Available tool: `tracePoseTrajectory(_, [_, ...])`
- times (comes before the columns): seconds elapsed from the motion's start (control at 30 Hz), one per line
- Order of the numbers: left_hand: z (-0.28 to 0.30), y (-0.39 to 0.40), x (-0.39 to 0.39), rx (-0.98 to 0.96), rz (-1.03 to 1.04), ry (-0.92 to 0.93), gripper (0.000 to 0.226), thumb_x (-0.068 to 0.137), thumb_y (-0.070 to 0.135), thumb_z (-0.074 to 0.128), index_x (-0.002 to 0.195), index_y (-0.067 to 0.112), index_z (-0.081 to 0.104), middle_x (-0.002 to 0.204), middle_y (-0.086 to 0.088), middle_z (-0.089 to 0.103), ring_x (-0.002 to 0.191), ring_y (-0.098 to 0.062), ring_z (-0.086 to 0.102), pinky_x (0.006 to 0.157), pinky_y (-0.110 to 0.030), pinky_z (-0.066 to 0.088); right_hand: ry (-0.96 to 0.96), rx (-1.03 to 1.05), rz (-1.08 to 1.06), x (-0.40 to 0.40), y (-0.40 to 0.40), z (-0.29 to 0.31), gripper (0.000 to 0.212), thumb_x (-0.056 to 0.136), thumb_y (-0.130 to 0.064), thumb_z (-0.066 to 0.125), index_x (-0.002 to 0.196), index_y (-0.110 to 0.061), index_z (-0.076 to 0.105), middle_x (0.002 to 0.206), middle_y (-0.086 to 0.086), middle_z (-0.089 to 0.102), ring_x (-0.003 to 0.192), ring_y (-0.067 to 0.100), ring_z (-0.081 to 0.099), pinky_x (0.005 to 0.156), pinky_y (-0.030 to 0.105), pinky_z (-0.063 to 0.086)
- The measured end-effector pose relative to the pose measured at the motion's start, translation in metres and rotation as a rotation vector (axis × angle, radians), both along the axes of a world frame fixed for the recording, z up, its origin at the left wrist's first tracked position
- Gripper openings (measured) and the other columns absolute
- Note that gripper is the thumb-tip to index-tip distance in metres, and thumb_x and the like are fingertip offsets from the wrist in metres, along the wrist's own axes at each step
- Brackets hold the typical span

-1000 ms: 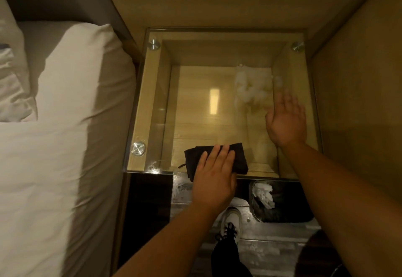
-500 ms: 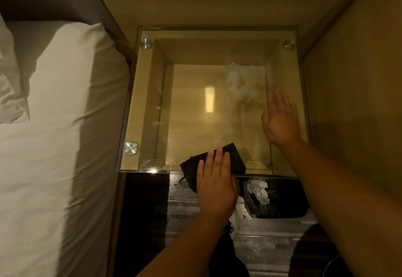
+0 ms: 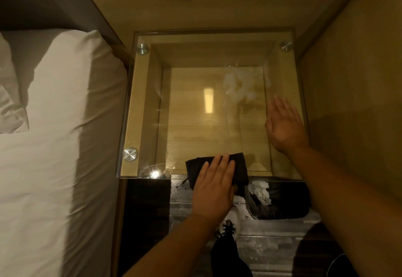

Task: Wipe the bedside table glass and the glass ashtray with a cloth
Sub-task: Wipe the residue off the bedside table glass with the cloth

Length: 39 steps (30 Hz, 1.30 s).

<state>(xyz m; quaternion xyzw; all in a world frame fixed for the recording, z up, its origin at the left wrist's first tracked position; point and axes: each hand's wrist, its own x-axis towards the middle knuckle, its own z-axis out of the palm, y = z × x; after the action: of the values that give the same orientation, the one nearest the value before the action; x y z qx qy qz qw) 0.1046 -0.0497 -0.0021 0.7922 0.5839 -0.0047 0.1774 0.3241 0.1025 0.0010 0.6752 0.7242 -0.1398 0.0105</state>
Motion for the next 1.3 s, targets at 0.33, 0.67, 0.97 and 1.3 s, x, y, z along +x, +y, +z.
tracePoseTrajectory(0.33, [0.0, 0.002, -0.103, 0.062, 0.099, 0.074, 0.062, 0.086, 0.035, 0.04, 0.144, 0.013, 0.035, 0.151, -0.009, 0.038, 0.142, -0.024, 0.028, 0.116, -0.041, 0.015, -0.023, 0.016, -0.004, -0.001, -0.002, -0.003, 0.062, 0.093, -0.037, 0.014, 0.151, -0.014, 0.017, 0.16, 0.006, 0.012, 0.147, 0.02, 0.005, 0.119, 0.038, 0.004])
tracePoseTrajectory(0.67, [0.005, 0.006, -0.167, 0.063, 0.178, 0.074, 0.059, 0.086, 0.03, 0.039, 0.139, 0.007, 0.047, 0.148, -0.013, 0.044, 0.137, -0.028, 0.038, 0.115, -0.041, 0.019, -0.017, 0.03, -0.016, -0.004, -0.004, 0.0, 0.061, 0.094, -0.036, 0.017, 0.151, -0.016, 0.016, 0.16, 0.005, 0.012, 0.147, 0.02, 0.006, 0.118, 0.04, 0.005])
tracePoseTrajectory(0.97, [0.057, 0.058, -0.115, 0.0, 0.768, -0.476, 0.03, 0.104, 0.025, 0.038, 0.125, 0.013, 0.056, 0.101, -0.008, 0.065, 0.085, -0.018, 0.06, 0.068, -0.031, 0.043, -0.061, -0.008, -0.042, -0.006, -0.005, 0.005, 0.065, 0.091, -0.041, 0.011, 0.151, -0.018, 0.017, 0.16, 0.002, 0.013, 0.147, 0.02, 0.008, 0.118, 0.045, 0.006])
tracePoseTrajectory(1.3, [0.087, 0.27, -0.024, 0.044, 0.674, -0.754, 0.036, 0.104, 0.035, 0.033, 0.129, 0.017, 0.052, 0.105, -0.006, 0.059, 0.088, -0.021, 0.058, 0.071, -0.033, 0.047, -0.08, 0.029, -0.034, -0.005, -0.006, 0.007, 0.059, 0.093, -0.036, 0.021, 0.146, -0.015, 0.035, 0.156, 0.004, 0.026, 0.145, 0.021, 0.018, 0.117, 0.047, 0.015])
